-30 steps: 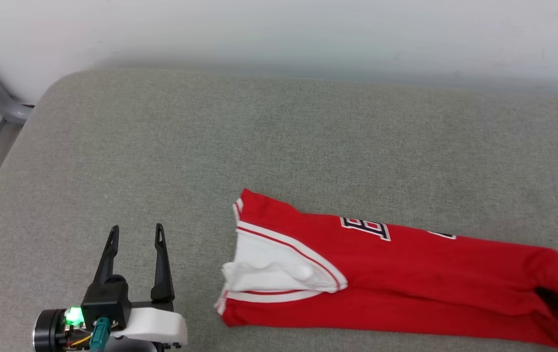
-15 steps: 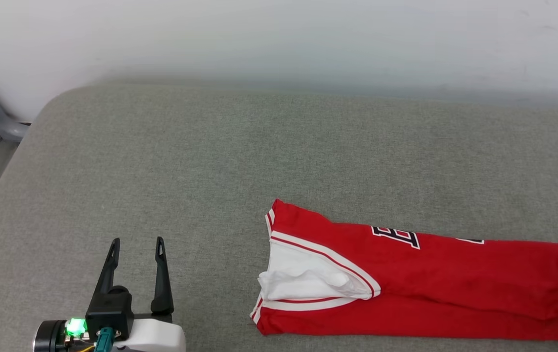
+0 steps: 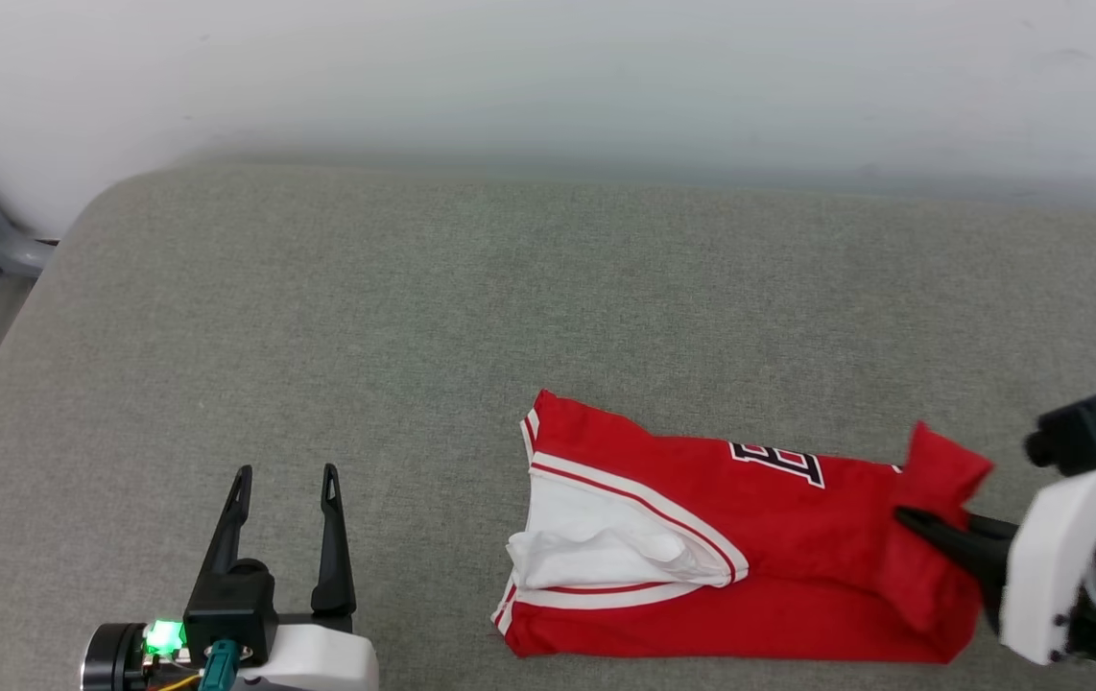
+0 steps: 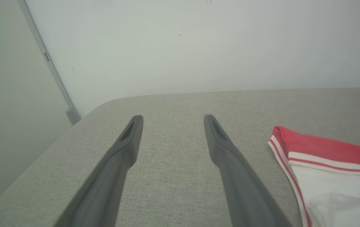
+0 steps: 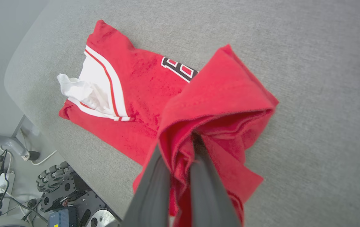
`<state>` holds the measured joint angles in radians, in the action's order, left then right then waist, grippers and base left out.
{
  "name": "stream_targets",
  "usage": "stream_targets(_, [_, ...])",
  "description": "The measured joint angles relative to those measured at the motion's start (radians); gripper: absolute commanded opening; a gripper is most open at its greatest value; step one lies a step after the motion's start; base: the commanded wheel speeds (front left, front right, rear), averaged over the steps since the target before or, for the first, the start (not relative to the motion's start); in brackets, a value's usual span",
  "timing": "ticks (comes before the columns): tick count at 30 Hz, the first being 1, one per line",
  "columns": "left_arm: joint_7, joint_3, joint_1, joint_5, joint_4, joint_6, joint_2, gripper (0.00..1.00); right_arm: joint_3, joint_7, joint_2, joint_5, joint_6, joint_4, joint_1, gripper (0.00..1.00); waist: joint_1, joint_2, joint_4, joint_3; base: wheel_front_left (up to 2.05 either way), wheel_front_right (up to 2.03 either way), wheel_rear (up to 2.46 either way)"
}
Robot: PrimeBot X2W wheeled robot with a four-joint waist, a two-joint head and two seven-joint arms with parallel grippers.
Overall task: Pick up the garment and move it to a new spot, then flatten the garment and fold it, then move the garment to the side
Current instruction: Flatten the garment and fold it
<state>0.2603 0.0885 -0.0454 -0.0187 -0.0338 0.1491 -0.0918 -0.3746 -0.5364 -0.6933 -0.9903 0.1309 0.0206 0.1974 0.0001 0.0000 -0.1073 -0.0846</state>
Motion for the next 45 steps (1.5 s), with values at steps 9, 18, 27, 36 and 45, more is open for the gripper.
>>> stream_targets(9, [0.0,0.007,0.026,0.003,-0.001,-0.008,0.006,1.0,-0.163,-0.071,0.139,0.069,0.0,0.002,0.159,0.0,0.0,0.0,-0.026,-0.031,0.0,0.0,0.0])
stream_targets(18, [0.0,0.01,0.054,0.003,-0.003,-0.013,0.011,1.0,-0.385,-0.043,0.263,0.1,0.0,0.117,0.369,0.0,0.0,0.0,-0.054,-0.078,0.0,0.0,0.0])
stream_targets(27, [0.0,0.023,0.08,0.003,-0.009,-0.015,0.019,1.0,-0.536,0.0,0.324,0.135,0.0,0.307,0.478,0.0,0.0,0.0,-0.071,-0.111,0.0,0.0,0.0])
stream_targets(36, [0.0,0.025,0.093,0.002,-0.016,-0.017,0.025,1.0,-0.621,0.087,0.382,0.109,0.0,0.491,0.501,0.0,0.0,0.0,-0.073,-0.119,0.0,0.0,0.0])
stream_targets(45, [0.0,0.01,0.082,-0.001,-0.031,-0.022,0.025,1.0,-0.624,0.32,0.338,0.112,0.0,0.427,0.507,1.0,0.0,0.0,-0.057,-0.069,0.0,0.0,0.0])
